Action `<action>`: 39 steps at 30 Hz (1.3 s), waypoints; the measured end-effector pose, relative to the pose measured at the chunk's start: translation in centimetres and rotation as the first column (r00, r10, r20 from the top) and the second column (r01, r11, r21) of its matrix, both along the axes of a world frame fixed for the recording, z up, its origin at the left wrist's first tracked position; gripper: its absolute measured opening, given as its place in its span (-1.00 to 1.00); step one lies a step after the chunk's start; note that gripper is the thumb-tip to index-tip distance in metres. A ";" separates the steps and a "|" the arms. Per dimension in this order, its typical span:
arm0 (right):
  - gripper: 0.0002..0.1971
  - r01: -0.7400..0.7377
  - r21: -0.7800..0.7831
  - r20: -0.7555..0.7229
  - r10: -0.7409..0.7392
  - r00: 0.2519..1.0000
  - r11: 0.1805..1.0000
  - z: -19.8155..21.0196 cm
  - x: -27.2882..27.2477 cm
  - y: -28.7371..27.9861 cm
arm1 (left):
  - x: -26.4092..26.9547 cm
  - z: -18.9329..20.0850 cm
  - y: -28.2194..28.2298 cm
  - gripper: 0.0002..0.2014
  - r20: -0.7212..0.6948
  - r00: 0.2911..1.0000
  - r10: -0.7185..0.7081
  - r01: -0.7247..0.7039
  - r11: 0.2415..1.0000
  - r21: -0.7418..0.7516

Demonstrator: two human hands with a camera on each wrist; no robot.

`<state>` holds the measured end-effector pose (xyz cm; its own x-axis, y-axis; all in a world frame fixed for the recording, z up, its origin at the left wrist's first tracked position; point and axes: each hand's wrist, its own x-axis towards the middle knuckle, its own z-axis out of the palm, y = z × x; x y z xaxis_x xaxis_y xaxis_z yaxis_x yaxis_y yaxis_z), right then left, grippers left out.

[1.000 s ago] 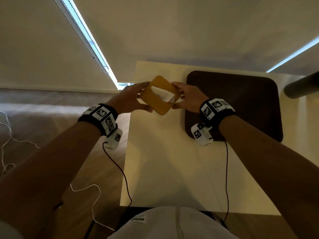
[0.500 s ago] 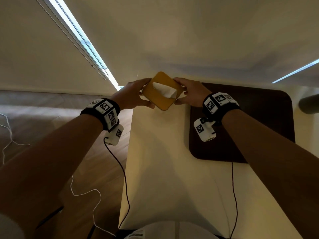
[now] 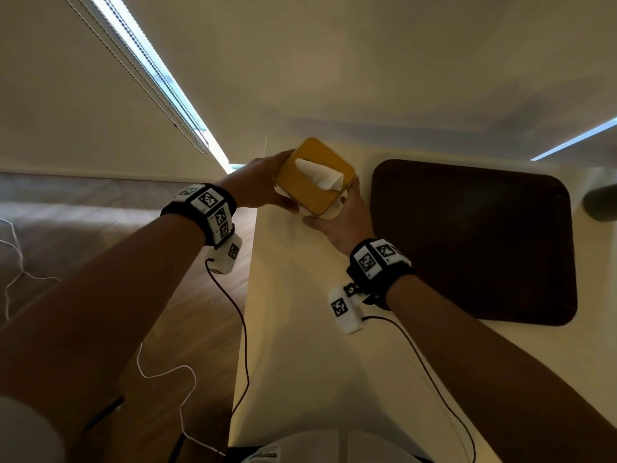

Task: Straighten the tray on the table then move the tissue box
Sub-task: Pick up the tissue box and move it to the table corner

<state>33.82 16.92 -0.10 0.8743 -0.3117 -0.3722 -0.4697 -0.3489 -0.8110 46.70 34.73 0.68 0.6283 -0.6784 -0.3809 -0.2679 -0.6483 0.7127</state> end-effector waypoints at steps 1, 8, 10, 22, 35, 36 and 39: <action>0.17 0.020 0.005 0.021 -0.020 1.000 1.000 -0.1 0.1 0.2 | -0.1 0.0 0.0 0.18 0.001 1.000 0.008 -0.008 1.000 0.002; 0.09 -0.125 -0.035 0.056 0.127 0.990 0.992 1.2 1.4 -1.9 | -1.5 -1.0 0.1 0.06 0.009 0.988 0.151 -0.150 0.985 -0.081; 0.09 -0.188 -0.066 0.040 0.191 0.981 0.980 1.7 2.0 -3.0 | -2.1 -1.3 0.1 0.04 -0.003 0.979 0.203 -0.202 0.970 -0.134; 0.07 -0.312 -0.045 -0.024 0.311 0.950 0.949 1.5 3.0 -5.0 | -4.0 -2.0 -0.1 0.03 -0.018 0.971 0.240 -0.241 0.963 -0.121; 0.11 -0.305 -0.083 -0.044 0.303 0.952 0.949 1.2 2.4 -4.6 | -4.5 -1.3 0.2 0.00 -0.039 0.965 0.259 -0.262 0.952 -0.156; 0.12 -0.311 -0.087 -0.059 0.307 0.950 0.946 1.4 2.2 -4.6 | -4.6 -1.1 0.2 0.01 -0.042 0.968 0.248 -0.252 0.954 -0.162; 0.11 -0.304 -0.093 -0.086 0.296 0.951 0.948 1.4 1.3 -4.8 | -5.6 -1.4 0.6 -0.02 -0.016 0.972 0.235 -0.234 0.956 -0.175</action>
